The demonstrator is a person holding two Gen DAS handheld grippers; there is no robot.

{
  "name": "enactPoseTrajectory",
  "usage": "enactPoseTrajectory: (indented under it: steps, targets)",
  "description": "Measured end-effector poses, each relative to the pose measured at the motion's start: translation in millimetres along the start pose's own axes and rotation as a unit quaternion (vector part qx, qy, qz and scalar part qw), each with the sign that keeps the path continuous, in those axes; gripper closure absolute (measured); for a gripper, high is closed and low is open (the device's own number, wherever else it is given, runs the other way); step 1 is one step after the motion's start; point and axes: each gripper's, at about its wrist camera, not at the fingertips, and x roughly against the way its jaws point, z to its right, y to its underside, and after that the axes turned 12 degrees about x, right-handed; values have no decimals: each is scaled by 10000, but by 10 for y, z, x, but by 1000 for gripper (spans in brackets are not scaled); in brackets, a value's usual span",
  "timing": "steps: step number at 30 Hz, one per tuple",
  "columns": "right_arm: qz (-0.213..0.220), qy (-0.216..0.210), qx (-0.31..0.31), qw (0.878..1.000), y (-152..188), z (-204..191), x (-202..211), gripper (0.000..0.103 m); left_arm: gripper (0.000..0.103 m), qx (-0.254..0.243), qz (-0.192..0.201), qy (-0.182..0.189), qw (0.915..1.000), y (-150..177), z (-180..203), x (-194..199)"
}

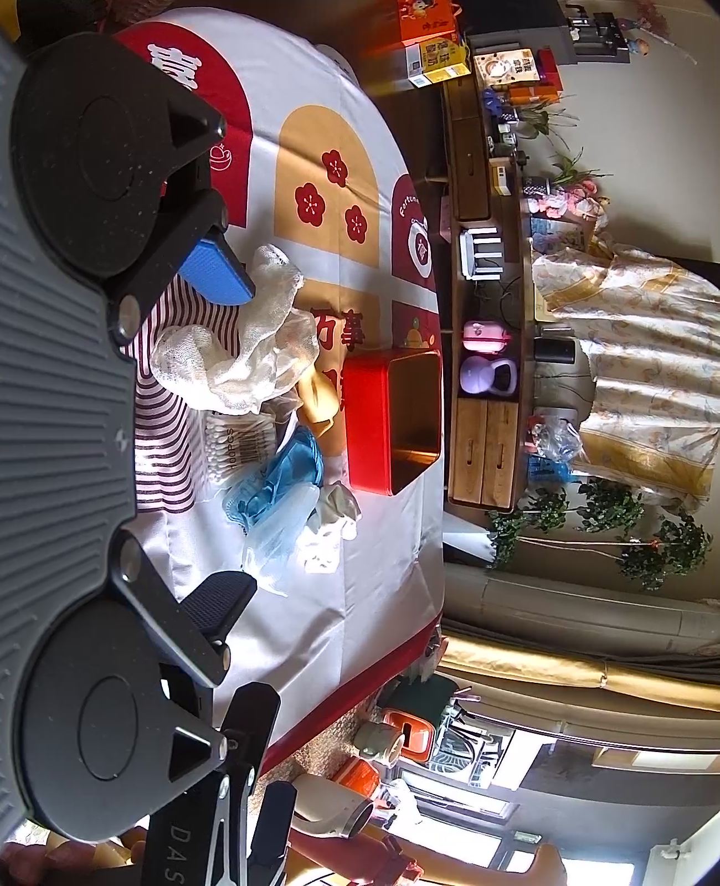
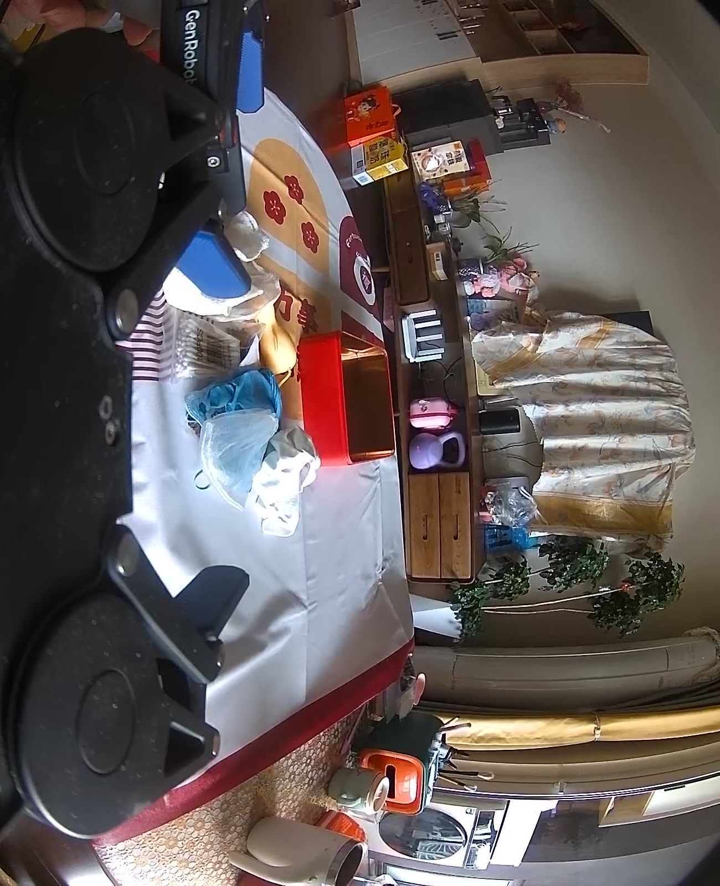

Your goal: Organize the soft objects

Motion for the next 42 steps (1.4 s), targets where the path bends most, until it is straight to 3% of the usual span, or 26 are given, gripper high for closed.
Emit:
enactPoseTrajectory:
  steps: [16, 32, 42]
  targets:
    - [-58, -56, 72, 9999, -20, 34, -152, 0, 0, 254, -63, 8, 9997, -94, -147, -163]
    - [-903, -444, 310, 9944, 37, 196, -1129, 16, 0, 428, -666, -414, 9960, -95, -466, -1003]
    - [-1347, -584, 609, 9873, -50, 231, -1872, 25, 1, 81, -768, -629, 9950, -85, -476, -1579]
